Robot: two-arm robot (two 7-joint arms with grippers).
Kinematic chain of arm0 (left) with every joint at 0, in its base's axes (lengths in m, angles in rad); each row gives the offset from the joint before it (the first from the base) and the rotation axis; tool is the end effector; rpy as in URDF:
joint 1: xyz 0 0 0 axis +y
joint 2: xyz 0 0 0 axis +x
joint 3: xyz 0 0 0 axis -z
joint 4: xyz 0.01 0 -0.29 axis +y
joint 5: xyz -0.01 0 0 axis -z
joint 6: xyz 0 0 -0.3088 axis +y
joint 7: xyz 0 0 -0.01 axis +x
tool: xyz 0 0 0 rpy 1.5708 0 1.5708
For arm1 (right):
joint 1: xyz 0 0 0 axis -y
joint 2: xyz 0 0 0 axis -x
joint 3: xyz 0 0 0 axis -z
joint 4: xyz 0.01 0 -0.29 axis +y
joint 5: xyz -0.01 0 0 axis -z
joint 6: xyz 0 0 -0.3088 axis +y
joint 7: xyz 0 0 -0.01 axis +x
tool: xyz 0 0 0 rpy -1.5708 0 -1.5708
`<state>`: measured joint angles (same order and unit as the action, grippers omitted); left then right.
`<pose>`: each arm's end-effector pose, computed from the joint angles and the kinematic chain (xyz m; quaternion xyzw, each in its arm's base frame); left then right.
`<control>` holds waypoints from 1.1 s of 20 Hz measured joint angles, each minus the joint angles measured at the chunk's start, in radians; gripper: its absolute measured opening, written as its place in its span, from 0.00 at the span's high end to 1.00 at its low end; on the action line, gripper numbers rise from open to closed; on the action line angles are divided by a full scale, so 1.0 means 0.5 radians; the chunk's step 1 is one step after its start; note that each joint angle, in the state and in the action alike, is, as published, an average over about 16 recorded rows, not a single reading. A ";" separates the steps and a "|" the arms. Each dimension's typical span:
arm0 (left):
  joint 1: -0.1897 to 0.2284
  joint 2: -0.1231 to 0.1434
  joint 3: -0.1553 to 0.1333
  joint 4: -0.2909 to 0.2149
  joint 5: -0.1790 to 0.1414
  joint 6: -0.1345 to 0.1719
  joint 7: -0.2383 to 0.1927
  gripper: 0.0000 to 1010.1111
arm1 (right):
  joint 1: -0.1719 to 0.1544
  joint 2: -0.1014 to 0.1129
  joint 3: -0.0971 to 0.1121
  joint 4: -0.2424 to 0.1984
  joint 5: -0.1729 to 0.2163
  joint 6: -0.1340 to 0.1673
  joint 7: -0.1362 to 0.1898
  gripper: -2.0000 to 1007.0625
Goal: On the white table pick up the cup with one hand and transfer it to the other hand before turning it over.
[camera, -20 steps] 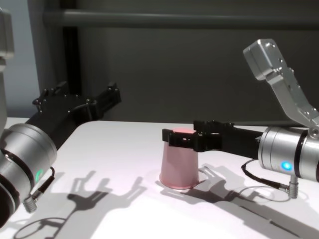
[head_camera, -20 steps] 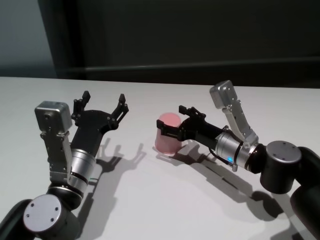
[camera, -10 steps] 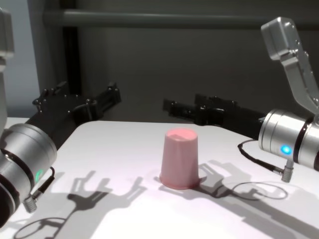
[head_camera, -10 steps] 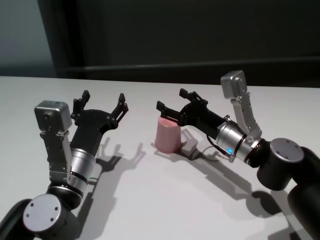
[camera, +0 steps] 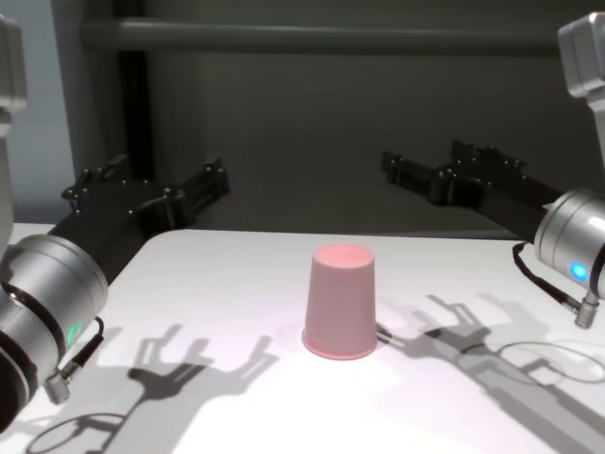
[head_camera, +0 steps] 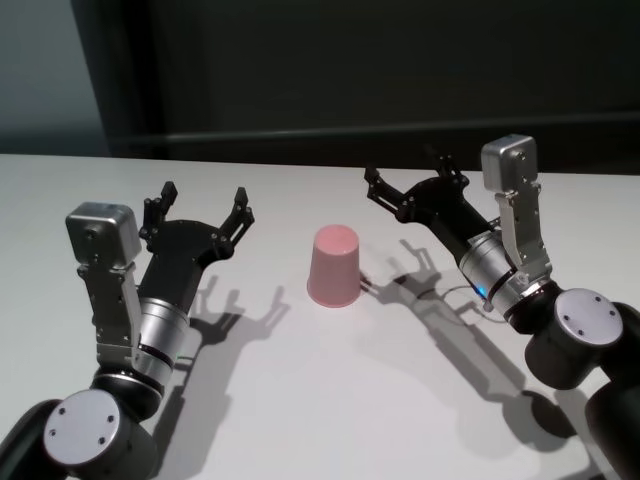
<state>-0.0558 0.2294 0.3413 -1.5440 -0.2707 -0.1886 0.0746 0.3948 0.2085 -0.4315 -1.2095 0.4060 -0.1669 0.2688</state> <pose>0.3271 -0.0368 -0.3058 -0.0677 -0.0236 0.6130 0.7868 0.4207 0.0393 -0.2883 0.0580 -0.0113 -0.4760 0.8775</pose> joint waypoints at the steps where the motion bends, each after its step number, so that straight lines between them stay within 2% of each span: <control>1: 0.000 0.000 0.000 0.000 0.000 0.000 0.000 0.01 | -0.015 0.001 0.012 -0.015 -0.023 -0.008 -0.038 0.01; 6: 0.000 0.000 0.000 0.000 0.000 0.000 0.000 0.01 | -0.104 0.010 0.068 -0.101 -0.138 -0.019 -0.223 0.01; 10: 0.000 0.000 0.000 0.000 0.000 0.000 0.000 0.01 | -0.177 0.018 0.103 -0.172 -0.220 -0.007 -0.341 0.01; 17: 0.000 0.000 0.000 0.000 0.000 0.000 0.000 0.01 | -0.300 0.030 0.149 -0.290 -0.356 0.018 -0.507 0.01; 22: 0.000 0.000 0.000 0.000 0.000 0.000 0.000 0.01 | -0.381 0.044 0.177 -0.363 -0.445 0.038 -0.584 0.01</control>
<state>-0.0559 0.2294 0.3413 -1.5440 -0.2707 -0.1886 0.0746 0.2041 0.2306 -0.3431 -1.3910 0.1833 -0.1477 -0.0233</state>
